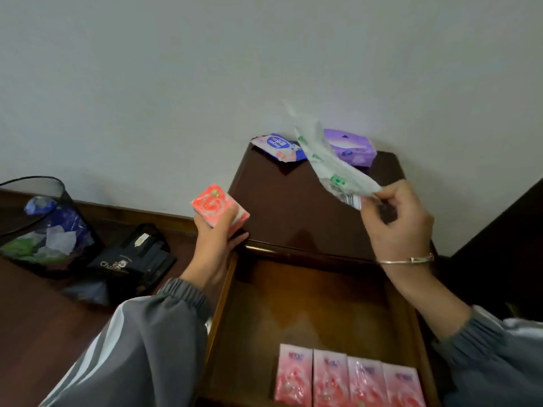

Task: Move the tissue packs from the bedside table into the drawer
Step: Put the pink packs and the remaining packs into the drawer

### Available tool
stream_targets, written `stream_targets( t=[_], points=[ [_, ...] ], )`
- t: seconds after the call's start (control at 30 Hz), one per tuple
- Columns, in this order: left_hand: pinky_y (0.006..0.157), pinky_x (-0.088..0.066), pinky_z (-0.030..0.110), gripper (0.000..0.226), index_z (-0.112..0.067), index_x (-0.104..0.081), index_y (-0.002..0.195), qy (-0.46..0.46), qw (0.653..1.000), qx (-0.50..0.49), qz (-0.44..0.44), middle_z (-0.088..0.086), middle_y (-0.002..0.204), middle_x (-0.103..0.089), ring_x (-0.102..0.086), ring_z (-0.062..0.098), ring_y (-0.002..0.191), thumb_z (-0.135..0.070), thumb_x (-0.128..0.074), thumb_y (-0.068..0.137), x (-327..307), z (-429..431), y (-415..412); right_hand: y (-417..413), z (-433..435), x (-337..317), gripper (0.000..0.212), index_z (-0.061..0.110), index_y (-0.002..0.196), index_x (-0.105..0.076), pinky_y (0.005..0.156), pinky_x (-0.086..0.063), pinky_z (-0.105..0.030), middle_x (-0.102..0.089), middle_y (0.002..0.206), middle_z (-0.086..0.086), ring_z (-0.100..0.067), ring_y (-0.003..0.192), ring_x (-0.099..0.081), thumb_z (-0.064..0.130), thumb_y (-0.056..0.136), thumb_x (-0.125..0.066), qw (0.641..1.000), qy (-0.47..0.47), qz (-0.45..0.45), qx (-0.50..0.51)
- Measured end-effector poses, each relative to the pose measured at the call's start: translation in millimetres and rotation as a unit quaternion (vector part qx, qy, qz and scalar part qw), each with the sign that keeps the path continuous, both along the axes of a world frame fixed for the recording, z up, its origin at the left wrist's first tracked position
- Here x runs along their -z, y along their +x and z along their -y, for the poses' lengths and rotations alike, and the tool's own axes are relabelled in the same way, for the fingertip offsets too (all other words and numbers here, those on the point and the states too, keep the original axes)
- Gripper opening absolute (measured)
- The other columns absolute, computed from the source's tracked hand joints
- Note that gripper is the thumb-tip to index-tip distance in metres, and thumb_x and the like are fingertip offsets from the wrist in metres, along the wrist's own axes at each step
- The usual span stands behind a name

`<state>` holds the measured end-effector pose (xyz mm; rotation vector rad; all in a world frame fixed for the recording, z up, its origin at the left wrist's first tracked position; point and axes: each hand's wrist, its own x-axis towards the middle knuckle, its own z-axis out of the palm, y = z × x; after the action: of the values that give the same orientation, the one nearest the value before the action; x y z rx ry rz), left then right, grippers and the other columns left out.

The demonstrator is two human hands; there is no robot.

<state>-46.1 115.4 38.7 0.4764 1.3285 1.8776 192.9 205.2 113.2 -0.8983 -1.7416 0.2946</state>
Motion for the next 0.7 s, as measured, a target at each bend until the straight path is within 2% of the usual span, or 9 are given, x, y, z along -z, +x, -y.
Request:
stream_targets(
  t=[0.03,0.1,0.2,0.3,0.37,0.43,0.57,0.63,0.7],
  points=[
    [0.07,-0.057,0.031,0.067,-0.032,-0.03,0.132,0.0,1.0,0.02,0.002,0.005,0.123,-0.058,-0.07,0.017,0.097,-0.034,-0.072,0.08,-2.1,7.5,4.6,15.8,15.0,4.6,0.016,0.006,0.077,-0.056,0.059,-0.04,-0.008,-0.061,0.071,-0.007,-0.014,0.064,-0.055,0.022,0.08,-0.06,1.0,-0.001,0.009,-0.004],
    [0.073,-0.057,0.035,0.073,-0.039,-0.031,0.131,-0.003,0.997,0.079,0.019,0.012,0.119,-0.064,-0.07,0.027,0.1,-0.038,-0.076,0.074,-2.8,26.4,14.5,42.1,39.0,14.8,0.021,0.004,0.077,-0.057,0.056,-0.037,0.002,-0.064,0.073,-0.009,-0.008,0.066,-0.056,0.024,0.081,-0.06,0.999,-0.008,0.037,-0.011],
    [0.076,-0.057,0.038,0.084,-0.042,-0.037,0.135,-0.042,0.982,0.177,0.059,0.012,0.12,-0.067,-0.067,0.033,0.106,-0.044,-0.083,0.065,-2.2,60.2,28.9,72.5,63.1,25.8,0.025,0.002,0.078,-0.058,0.052,-0.039,0.002,-0.068,0.079,-0.011,-0.006,0.071,-0.061,0.025,0.085,-0.064,0.998,-0.036,0.051,-0.024],
    [0.074,-0.058,0.037,0.078,-0.033,-0.048,0.131,-0.138,0.958,0.246,0.054,0.01,0.118,-0.068,-0.067,0.03,0.105,-0.056,-0.079,0.064,-1.5,90.1,44.5,93.7,78.6,29.5,0.017,0.008,0.078,-0.057,0.048,-0.043,-0.004,-0.068,0.083,-0.002,0.004,0.072,-0.06,0.022,0.083,-0.065,0.994,-0.09,0.036,-0.04],
    [0.072,-0.058,0.036,0.066,-0.03,-0.053,0.124,-0.213,0.937,0.278,0.019,0.009,0.113,-0.071,-0.069,0.027,0.101,-0.061,-0.071,0.069,0.2,104.3,55.0,104.3,85.6,31.1,0.013,0.014,0.078,-0.056,0.047,-0.048,-0.013,-0.066,0.082,0.005,0.006,0.072,-0.062,0.017,0.082,-0.068,0.993,-0.109,0.026,-0.043],
    [0.073,-0.059,0.038,0.052,-0.027,-0.05,0.123,-0.273,0.92,0.28,-0.024,0.009,0.109,-0.072,-0.071,0.025,0.097,-0.055,-0.062,0.081,3.3,112.4,62.1,112.4,89.8,31.6,0.015,0.019,0.076,-0.055,0.048,-0.05,-0.024,-0.065,0.08,0.008,0.005,0.073,-0.062,0.017,0.082,-0.068,0.992,-0.118,0.019,-0.043],
    [0.086,-0.057,0.047,0.036,-0.021,-0.045,0.121,-0.378,0.871,0.276,-0.151,0.009,0.106,-0.068,-0.071,0.025,0.092,-0.039,-0.057,0.092,9.6,118.7,71.9,121.4,94.0,32.7,0.018,0.019,0.073,-0.053,0.049,-0.052,-0.035,-0.068,0.077,0.001,-0.006,0.072,-0.066,0.016,0.082,-0.069,0.99,-0.134,0.008,-0.037],
    [0.088,-0.056,0.046,0.04,-0.014,-0.044,0.121,-0.429,0.823,0.286,-0.237,0.009,0.108,-0.064,-0.068,0.024,0.094,-0.037,-0.057,0.092,16.4,117.1,76.3,122.5,96.2,33.6,0.018,0.017,0.073,-0.053,0.047,-0.054,-0.032,-0.07,0.081,-0.002,-0.002,0.077,-0.066,0.016,0.083,-0.068,0.99,-0.135,0.012,-0.035],
    [0.091,-0.054,0.045,0.048,-0.012,-0.039,0.125,-0.473,0.777,0.292,-0.294,0.009,0.115,-0.06,-0.065,0.024,0.099,-0.039,-0.058,0.091,25.0,113.9,80.2,122.3,98.5,33.9,0.018,0.015,0.072,-0.053,0.046,-0.052,-0.019,-0.069,0.082,0.003,0.0,0.079,-0.064,0.015,0.083,-0.067,0.989,-0.14,0.008,-0.04]
  ],
)
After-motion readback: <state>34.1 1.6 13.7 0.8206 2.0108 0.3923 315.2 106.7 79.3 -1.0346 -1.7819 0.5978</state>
